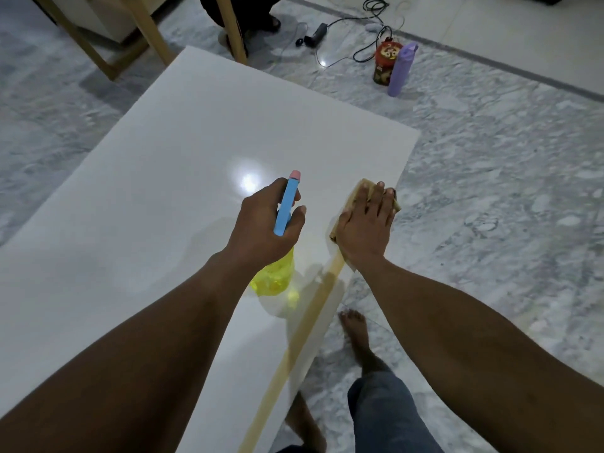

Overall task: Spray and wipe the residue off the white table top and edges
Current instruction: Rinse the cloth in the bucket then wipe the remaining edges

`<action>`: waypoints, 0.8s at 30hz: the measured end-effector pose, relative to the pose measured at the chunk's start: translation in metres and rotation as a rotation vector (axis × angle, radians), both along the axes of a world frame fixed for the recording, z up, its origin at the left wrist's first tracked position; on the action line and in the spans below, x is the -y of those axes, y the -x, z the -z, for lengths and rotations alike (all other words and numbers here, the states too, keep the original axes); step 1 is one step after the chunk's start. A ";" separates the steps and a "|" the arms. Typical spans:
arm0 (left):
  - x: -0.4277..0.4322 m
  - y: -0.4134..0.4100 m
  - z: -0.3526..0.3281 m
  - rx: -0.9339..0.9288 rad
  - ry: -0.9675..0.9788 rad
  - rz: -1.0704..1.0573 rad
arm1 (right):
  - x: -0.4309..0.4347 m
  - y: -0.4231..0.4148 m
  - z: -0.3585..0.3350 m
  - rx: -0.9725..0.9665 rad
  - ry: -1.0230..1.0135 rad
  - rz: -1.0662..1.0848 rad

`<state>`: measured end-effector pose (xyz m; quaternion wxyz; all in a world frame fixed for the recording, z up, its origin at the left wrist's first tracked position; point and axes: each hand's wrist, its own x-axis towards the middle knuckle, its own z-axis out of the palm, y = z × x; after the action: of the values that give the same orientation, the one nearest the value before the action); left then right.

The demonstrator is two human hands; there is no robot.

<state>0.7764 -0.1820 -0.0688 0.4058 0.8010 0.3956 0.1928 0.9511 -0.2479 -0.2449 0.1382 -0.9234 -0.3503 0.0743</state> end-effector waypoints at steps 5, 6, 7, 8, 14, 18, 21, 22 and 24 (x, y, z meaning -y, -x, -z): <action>0.033 0.077 0.009 0.000 0.005 0.007 | 0.044 0.082 0.001 -0.007 0.002 0.009; 0.039 0.092 0.010 -0.009 0.010 0.004 | 0.054 0.100 0.002 -0.005 0.001 0.011; 0.045 0.106 0.010 -0.017 0.013 -0.002 | 0.063 0.117 0.002 -0.001 -0.002 0.012; 0.050 0.118 0.010 -0.021 0.012 -0.004 | 0.070 0.132 0.003 0.000 -0.003 0.012; 0.076 0.170 0.005 -0.026 -0.018 0.000 | 0.103 0.196 0.002 -0.008 0.006 0.020; 0.092 0.197 0.006 -0.023 -0.021 -0.022 | 0.117 0.225 0.001 -0.016 -0.008 0.012; 0.107 0.217 0.007 -0.020 -0.036 -0.019 | 0.135 0.257 0.002 -0.014 -0.025 0.003; 0.112 0.224 0.006 -0.019 -0.045 -0.016 | 0.139 0.265 0.003 -0.019 -0.026 -0.004; 0.125 0.239 0.004 -0.016 -0.061 -0.020 | 0.150 0.282 0.002 -0.030 -0.031 -0.010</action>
<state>0.5378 -0.3069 -0.0729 0.3762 0.8104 0.4008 0.2025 0.6694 -0.3978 -0.2470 0.1575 -0.9182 -0.3538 0.0832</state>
